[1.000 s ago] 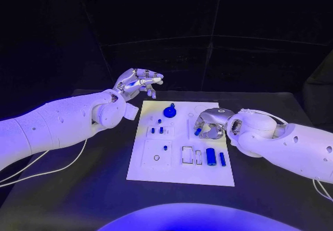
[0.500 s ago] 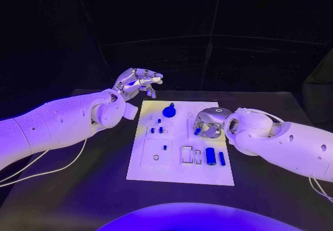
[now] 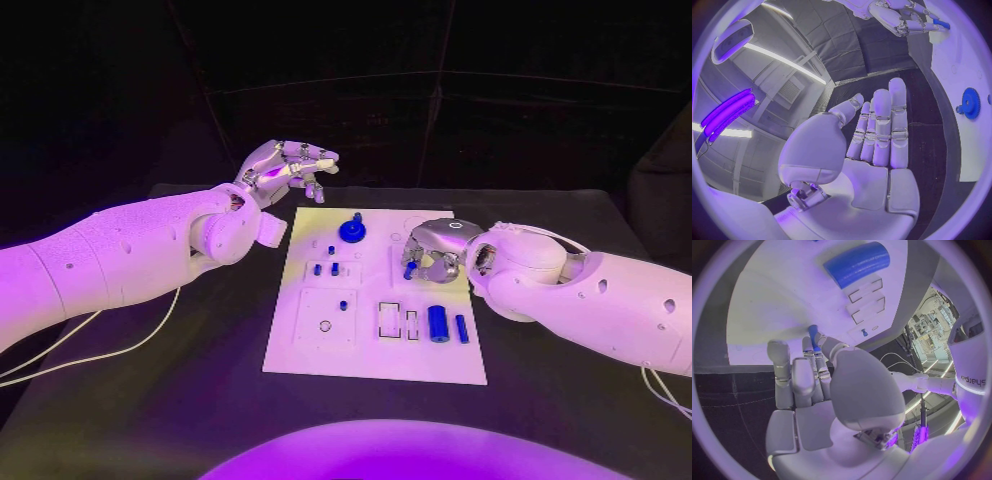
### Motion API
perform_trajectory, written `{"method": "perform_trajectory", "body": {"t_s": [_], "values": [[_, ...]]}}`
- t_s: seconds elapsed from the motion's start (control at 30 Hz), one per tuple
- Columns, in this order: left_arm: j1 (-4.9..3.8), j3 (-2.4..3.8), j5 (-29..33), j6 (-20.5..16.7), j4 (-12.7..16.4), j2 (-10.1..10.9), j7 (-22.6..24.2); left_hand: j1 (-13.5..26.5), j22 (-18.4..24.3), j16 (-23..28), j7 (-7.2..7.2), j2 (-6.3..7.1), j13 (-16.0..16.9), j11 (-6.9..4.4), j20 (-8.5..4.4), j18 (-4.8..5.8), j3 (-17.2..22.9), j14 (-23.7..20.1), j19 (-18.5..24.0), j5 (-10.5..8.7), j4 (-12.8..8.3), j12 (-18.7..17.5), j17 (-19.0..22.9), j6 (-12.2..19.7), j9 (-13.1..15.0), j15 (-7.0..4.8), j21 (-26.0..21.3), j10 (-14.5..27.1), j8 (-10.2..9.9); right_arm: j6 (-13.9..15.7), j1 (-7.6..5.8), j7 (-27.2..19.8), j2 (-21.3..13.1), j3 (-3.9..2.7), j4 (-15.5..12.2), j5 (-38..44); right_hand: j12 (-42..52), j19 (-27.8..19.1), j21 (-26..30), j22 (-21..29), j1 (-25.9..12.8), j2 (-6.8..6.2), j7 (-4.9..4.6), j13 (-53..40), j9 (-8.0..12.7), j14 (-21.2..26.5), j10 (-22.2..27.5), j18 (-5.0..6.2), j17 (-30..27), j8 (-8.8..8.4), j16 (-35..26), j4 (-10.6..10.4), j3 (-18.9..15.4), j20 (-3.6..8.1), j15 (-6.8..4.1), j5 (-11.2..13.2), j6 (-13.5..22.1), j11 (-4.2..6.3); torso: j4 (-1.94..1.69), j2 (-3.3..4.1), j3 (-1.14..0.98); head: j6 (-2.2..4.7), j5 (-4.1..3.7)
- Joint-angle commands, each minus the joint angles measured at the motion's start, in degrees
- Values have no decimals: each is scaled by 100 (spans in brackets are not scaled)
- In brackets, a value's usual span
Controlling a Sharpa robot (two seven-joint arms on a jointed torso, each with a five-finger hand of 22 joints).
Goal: Assemble the parts on the task board
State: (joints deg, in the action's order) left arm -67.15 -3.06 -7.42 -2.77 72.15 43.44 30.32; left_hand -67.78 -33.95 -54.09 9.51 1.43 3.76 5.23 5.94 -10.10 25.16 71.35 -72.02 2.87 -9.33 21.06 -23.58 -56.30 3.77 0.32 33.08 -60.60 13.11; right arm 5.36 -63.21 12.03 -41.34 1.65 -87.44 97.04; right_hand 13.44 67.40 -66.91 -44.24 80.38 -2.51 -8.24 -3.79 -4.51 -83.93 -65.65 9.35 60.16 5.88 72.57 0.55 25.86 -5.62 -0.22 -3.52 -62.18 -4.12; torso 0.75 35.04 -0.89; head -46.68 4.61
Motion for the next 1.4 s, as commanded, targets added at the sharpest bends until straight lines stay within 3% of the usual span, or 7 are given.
{"method": "perform_trajectory", "body": {"t_s": [0.03,0.43,0.6,0.8,1.07,1.23,1.4], "values": [[-10,5,20,65,7,-4,18,-33,6,20,29,-19,4,23,8,-34,-4,-24,-50,-5,-35,-9,6,-13,2,11,-26,21,-23,359,-12,-19,3,-8,-24,122,-36,42,-36,-21,52,108,-7,4,-22,-152,-59,-105,13,17,39,20,82,9,-35,34,-51,-8,-13,-6,3,-6,8],[-10,5,20,79,26,26,15,-33,12,19,30,-27,4,24,8,-34,-6,-26,-53,-5,-35,-10,11,-14,2,12,-31,22,-26,684,-16,-60,-270,-16,-530,1,-186,34,-74,-55,-27,-41,-50,16,4,-145,-19,-112,15,-64,71,94,212,-6,-5,4,-5,-50,-7,-15,16,-2,67],[-11,5,20,98,33,32,17,-37,14,19,30,-31,4,24,8,-34,-4,-27,-53,-5,-36,-11,13,-12,2,12,-34,24,-29,811,-23,-73,-355,-129,-867,-116,-236,28,-81,-59,-94,-91,-61,17,13,-142,3,-112,14,-92,81,76,220,-19,7,6,13,-65,3,-5,2,10,91],[-11,5,20,106,34,28,19,-37,14,19,30,-31,4,24,8,-34,-4,-27,-53,-5,-36,-11,13,-12,2,12,-34,24,-29,842,-25,-126,-234,-171,-1048,-217,-239,28,-82,-62,-100,-94,-62,17,13,-143,3,-112,18,-94,84,73,221,-20,9,6,14,-66,0,1,9,1,88],[-11,5,20,116,24,-9,24,-37,14,19,30,-31,4,24,8,-34,-4,-27,-53,-5,-36,-11,13,-12,2,12,-34,24,-29,651,-4,-317,330,-163,-942,-286,-242,18,-73,-42,-108,-95,-63,16,13,-141,0,-108,8,-94,80,69,222,-22,10,2,11,-66,2,6,-3,-9,106],[-11,5,20,127,23,-37,26,-37,14,19,30,-31,4,24,8,-34,-4,-27,-53,-5,-36,-11,13,-12,2,12,-34,24,-29,468,107,-436,666,-105,-785,-253,-249,3,-60,-16,-118,-96,-65,15,14,-137,-1,-103,-10,-98,72,65,224,-24,11,-11,12,-68,-21,7,4,-27,108],[-11,5,20,132,14,-59,28,-43,19,20,32,-39,3,25,9,-34,-1,-30,-54,-5,-39,-14,18,-8,1,12,-39,29,-34,341,257,-533,905,-79,-609,-162,-254,-7,-52,1,-123,-97,-67,15,15,-136,0,-100,-17,-100,69,63,225,-25,12,-18,13,-69,-2,-3,-5,-40,170]]}}
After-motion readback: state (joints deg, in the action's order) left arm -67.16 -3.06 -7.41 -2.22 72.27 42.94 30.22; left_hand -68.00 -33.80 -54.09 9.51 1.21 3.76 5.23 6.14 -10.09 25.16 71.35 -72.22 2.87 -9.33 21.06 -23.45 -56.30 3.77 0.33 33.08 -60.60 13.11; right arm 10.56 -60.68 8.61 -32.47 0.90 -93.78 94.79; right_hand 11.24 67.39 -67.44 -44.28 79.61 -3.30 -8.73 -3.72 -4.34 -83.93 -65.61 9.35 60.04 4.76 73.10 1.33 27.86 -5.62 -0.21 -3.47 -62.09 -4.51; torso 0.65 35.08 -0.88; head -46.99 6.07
